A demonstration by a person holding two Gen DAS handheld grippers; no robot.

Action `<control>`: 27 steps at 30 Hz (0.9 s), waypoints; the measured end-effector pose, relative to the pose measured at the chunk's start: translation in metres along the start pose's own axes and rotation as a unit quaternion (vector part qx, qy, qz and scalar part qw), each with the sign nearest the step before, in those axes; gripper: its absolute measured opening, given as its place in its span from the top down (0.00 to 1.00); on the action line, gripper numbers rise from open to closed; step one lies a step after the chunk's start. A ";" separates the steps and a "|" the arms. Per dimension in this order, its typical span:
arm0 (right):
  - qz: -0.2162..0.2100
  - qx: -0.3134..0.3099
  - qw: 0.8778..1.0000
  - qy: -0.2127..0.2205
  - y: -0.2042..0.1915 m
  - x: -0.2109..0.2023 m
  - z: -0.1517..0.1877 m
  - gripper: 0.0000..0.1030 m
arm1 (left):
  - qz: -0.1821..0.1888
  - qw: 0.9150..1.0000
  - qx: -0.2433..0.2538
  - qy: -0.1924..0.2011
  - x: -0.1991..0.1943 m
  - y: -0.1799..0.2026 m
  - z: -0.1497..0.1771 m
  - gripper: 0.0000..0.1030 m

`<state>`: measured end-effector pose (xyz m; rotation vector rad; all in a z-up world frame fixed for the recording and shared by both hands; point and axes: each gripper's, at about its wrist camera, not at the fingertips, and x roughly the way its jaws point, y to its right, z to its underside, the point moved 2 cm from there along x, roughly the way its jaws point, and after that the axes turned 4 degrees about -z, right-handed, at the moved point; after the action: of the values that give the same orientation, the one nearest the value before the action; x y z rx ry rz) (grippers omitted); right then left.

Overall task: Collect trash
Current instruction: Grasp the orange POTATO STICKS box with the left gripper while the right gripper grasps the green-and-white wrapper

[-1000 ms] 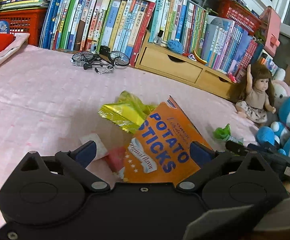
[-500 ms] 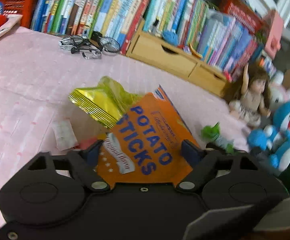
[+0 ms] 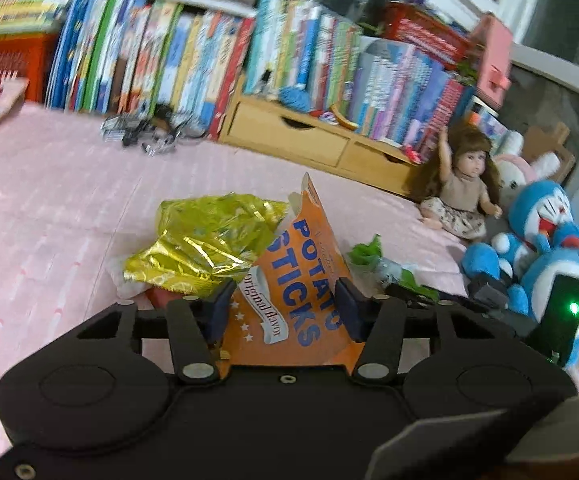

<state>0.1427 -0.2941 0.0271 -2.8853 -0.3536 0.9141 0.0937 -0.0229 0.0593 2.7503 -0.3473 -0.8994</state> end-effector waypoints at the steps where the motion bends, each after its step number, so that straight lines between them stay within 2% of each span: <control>1: 0.000 -0.003 1.000 0.001 -0.001 -0.002 0.001 0.47 | 0.002 1.000 0.015 0.006 -0.004 0.005 0.002 0.55; 2: 0.000 -0.004 1.000 0.001 -0.002 -0.003 0.001 0.48 | 0.007 0.999 0.031 0.009 -0.006 0.011 0.004 0.59; 5: -0.002 -0.001 1.000 0.003 -0.004 -0.005 0.004 0.48 | 0.013 0.998 0.055 0.006 -0.007 0.024 0.009 0.58; 12: -0.017 -0.021 1.000 0.006 -0.016 -0.013 0.010 0.54 | 0.029 0.998 0.053 -0.006 -0.001 0.036 0.019 0.56; 17: -0.031 -0.038 0.999 0.013 -0.026 -0.018 0.012 0.57 | 0.042 0.997 0.069 0.001 -0.002 0.047 0.020 0.50; 19: -0.035 -0.043 0.998 0.021 -0.029 -0.021 0.013 0.59 | 0.046 0.996 0.075 0.006 -0.003 0.052 0.020 0.51; 21: -0.032 -0.049 0.998 0.033 -0.031 -0.026 0.013 0.61 | 0.038 0.995 0.087 0.011 -0.005 0.056 0.021 0.74; 22: -0.029 -0.052 0.997 0.040 -0.032 -0.029 0.013 0.63 | 0.035 0.995 0.094 0.016 -0.006 0.058 0.021 0.80; 25: -0.027 -0.051 0.997 0.052 -0.032 -0.036 0.013 0.65 | 0.057 0.991 0.110 0.050 -0.017 0.064 0.024 0.90; 27: -0.026 -0.052 0.997 0.057 -0.032 -0.041 0.013 0.65 | 0.052 0.988 0.135 0.059 -0.023 0.072 0.025 0.91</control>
<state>0.0970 -0.2733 0.0441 -2.9913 -0.4758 0.7393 0.0493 -0.0882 0.0726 2.9787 -0.6269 -0.7052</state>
